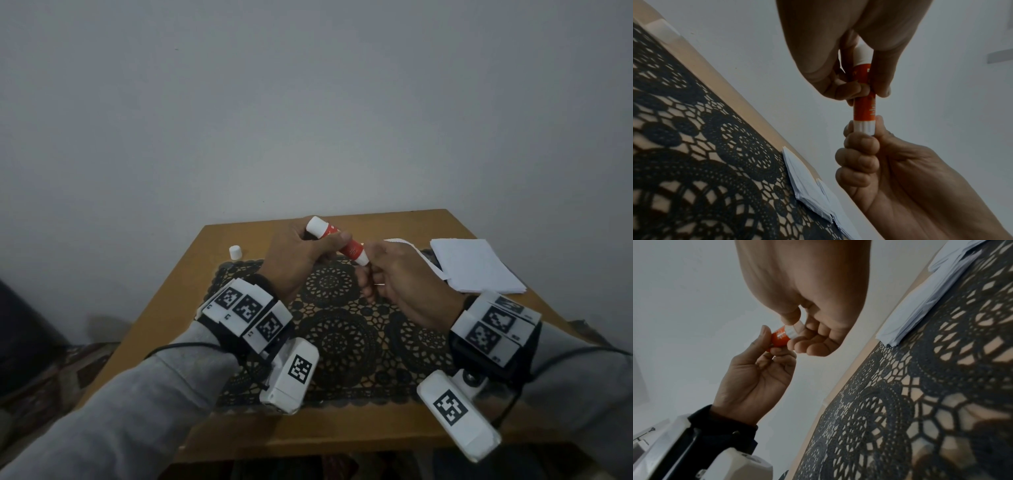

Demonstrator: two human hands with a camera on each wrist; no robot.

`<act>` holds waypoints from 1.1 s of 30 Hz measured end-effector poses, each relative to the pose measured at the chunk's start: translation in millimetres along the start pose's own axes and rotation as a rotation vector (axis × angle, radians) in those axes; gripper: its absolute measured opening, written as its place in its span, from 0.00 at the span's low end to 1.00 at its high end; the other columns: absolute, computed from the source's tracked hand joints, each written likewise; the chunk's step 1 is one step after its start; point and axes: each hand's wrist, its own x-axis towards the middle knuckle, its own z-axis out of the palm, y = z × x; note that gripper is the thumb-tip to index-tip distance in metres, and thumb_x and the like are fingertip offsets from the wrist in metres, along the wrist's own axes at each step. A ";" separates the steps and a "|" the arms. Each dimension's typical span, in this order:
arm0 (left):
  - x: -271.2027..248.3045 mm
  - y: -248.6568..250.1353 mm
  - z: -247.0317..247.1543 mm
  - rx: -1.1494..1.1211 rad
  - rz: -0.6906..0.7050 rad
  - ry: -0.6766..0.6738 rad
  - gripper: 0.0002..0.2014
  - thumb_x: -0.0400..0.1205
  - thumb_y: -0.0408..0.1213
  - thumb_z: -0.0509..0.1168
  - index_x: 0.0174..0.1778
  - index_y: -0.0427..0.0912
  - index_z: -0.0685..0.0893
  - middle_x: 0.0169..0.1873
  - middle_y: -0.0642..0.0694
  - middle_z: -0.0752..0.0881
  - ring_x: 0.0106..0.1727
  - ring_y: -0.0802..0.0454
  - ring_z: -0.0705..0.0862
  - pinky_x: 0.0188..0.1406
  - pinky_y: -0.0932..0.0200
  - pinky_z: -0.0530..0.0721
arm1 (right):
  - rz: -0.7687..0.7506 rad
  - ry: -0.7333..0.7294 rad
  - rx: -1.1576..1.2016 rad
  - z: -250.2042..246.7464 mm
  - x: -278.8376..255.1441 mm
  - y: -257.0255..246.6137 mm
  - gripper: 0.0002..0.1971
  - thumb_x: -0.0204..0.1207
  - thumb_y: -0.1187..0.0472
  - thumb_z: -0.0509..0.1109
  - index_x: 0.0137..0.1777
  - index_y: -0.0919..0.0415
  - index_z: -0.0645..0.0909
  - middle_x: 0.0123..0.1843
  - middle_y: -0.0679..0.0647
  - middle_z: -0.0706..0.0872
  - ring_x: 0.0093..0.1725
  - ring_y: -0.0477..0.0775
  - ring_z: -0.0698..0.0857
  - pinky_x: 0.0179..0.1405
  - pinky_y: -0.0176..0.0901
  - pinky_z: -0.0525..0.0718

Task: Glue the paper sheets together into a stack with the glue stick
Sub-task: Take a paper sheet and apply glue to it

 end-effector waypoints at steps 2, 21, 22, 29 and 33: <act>-0.3 -0.4 -0.1 0.017 -0.012 -0.038 0.19 0.65 0.44 0.78 0.43 0.34 0.86 0.34 0.43 0.85 0.35 0.51 0.80 0.40 0.55 0.79 | 0.019 0.033 -0.005 -1.6 1.4 0.8 0.19 0.89 0.51 0.52 0.51 0.66 0.76 0.29 0.58 0.80 0.28 0.53 0.77 0.28 0.44 0.76; 14.5 1.5 15.5 -0.056 -0.047 0.007 0.20 0.68 0.40 0.77 0.47 0.28 0.84 0.28 0.42 0.81 0.28 0.53 0.76 0.33 0.57 0.75 | -0.093 -0.003 -0.010 -16.3 -2.5 5.3 0.14 0.88 0.55 0.56 0.53 0.64 0.79 0.38 0.60 0.89 0.32 0.54 0.83 0.32 0.46 0.80; 16.7 1.0 15.4 -0.049 -0.057 0.006 0.21 0.67 0.41 0.77 0.47 0.28 0.84 0.29 0.42 0.81 0.29 0.52 0.76 0.34 0.57 0.75 | -0.085 -0.005 -0.008 -17.2 -1.4 4.0 0.14 0.88 0.55 0.57 0.55 0.64 0.79 0.40 0.62 0.89 0.33 0.54 0.83 0.32 0.46 0.81; 30.1 -0.5 32.5 -0.021 -0.101 -0.150 0.18 0.69 0.42 0.75 0.49 0.34 0.84 0.32 0.48 0.83 0.32 0.57 0.80 0.33 0.63 0.78 | -0.306 0.096 -0.435 -41.3 19.5 -1.7 0.09 0.84 0.62 0.64 0.59 0.66 0.80 0.43 0.57 0.89 0.34 0.47 0.87 0.32 0.44 0.86; 54.7 -18.6 36.7 0.316 -0.231 -0.171 0.25 0.78 0.42 0.72 0.68 0.35 0.78 0.48 0.44 0.83 0.44 0.51 0.83 0.45 0.53 0.85 | -0.298 0.250 -0.441 -69.4 31.1 2.3 0.09 0.85 0.59 0.63 0.60 0.64 0.75 0.43 0.54 0.88 0.34 0.47 0.87 0.33 0.46 0.86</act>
